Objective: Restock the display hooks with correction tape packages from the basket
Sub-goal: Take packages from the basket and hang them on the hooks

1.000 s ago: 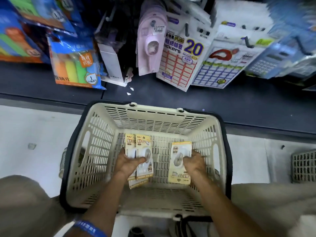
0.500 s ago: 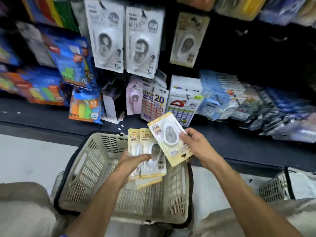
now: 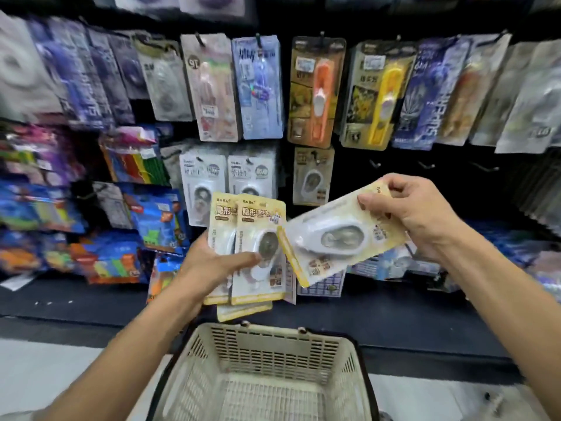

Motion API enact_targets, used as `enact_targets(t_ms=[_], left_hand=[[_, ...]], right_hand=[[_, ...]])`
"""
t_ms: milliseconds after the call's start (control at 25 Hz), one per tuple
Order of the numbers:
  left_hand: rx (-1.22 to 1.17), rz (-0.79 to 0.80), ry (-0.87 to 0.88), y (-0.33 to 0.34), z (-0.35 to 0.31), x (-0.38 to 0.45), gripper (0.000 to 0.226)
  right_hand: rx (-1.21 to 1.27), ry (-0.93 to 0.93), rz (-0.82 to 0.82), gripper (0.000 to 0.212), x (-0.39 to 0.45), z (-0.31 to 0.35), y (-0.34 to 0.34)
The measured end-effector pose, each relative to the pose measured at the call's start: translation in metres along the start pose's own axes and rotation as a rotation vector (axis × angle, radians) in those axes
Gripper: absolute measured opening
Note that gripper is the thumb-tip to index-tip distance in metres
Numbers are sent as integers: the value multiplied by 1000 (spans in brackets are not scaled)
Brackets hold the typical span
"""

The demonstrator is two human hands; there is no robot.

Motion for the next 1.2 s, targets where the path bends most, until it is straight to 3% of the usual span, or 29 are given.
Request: enact_targets(t_ms=[120,320,400,520,600,640,720,800,880,1040,1200], left_hand=[[-36,39,-26,1,-9,7,64],[-138,154,-83,40,15,17,64],[-191,165,-106,51,22,27,62],[-249,115,-105,58,23,39,61],[-308,15,-49,57,19,47,51],[-350,-38,-21,54,17,50,40],[-424,-105,16,45,13,55,28],[-443,-96,41,42,9,56,35],[-442,-55,74,44,5,57,44],[-470,-43,119,37,0,57,44],[-448,-81,163,22,-7,54,52]], right_hand=[[-8,-52,155,13,17,0,17],[-391,-92,344,25,41,-19,78],[-483,-103,225,29,47,-27,81],[-583,-151,-116,50,51,-32,78],[-500,13,-178,65,53,-40,79],[-331,160,-67,65,55,-47,83],[-14,351,320,44,52,-61,98],[62,281,502,30,47,-65,100],[117,195,433,36,50,-64,96],[238,206,100,36,60,-65,74],[-71,214,-100,17,55,-68,61]])
Point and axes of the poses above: each hand's wrist, its own x-axis towards the middle knuckle, its own y-axis out of the palm, z = x × y, the point moved 5 cm from there along x, towards the middle knuckle, and after that the axes turned 15 degrees about -x, right-handed, at the moved point
